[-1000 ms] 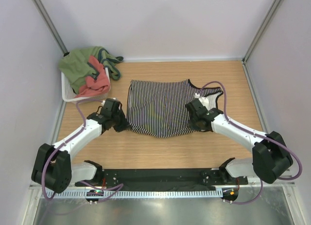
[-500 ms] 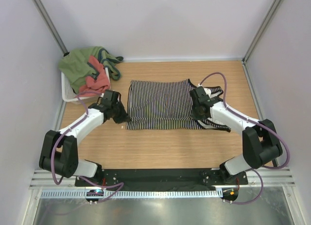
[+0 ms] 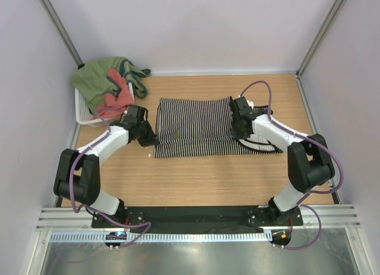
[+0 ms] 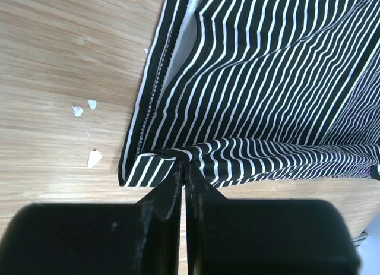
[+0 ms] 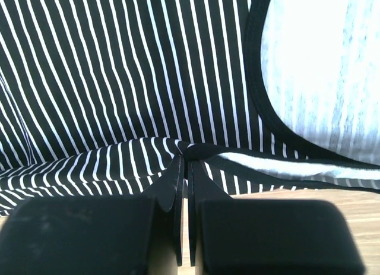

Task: Fold and stack the tank tops
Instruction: Fold the tank top

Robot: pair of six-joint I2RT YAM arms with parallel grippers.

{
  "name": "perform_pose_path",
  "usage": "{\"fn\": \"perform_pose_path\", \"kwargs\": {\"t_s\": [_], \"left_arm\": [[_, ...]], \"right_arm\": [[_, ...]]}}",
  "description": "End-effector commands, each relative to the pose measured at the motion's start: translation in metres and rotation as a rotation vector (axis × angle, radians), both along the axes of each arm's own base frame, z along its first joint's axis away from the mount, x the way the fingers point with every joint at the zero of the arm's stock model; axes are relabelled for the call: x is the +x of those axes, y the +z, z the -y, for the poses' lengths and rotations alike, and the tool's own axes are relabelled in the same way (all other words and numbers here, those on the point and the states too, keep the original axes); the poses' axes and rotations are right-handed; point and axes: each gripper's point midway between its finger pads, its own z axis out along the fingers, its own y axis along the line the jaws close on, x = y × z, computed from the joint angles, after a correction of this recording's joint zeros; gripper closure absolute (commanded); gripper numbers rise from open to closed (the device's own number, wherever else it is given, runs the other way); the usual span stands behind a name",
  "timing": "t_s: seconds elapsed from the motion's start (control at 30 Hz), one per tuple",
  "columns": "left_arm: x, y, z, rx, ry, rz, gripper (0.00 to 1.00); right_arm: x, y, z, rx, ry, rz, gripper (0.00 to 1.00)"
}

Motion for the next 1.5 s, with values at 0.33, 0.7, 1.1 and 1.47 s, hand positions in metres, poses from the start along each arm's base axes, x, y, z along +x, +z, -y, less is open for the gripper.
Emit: {"fn": "perform_pose_path", "kwargs": {"t_s": [0.33,0.7,1.1,1.47], "left_arm": [[0.038,0.008,-0.006,0.021,-0.003,0.048,1.00],[0.052,0.004,-0.004,0.026,-0.003,0.035,1.00],[0.063,0.007,-0.009,0.018,0.012,0.030,1.00],[0.073,-0.004,-0.006,0.002,0.012,-0.002,0.99]], "right_arm": [[0.031,0.009,0.002,-0.009,0.002,0.019,0.99],[0.040,0.004,0.005,0.003,-0.007,0.005,0.99],[0.052,0.005,0.005,0.023,-0.013,0.006,0.99],[0.068,-0.005,0.004,0.022,-0.039,-0.007,0.98]]}}
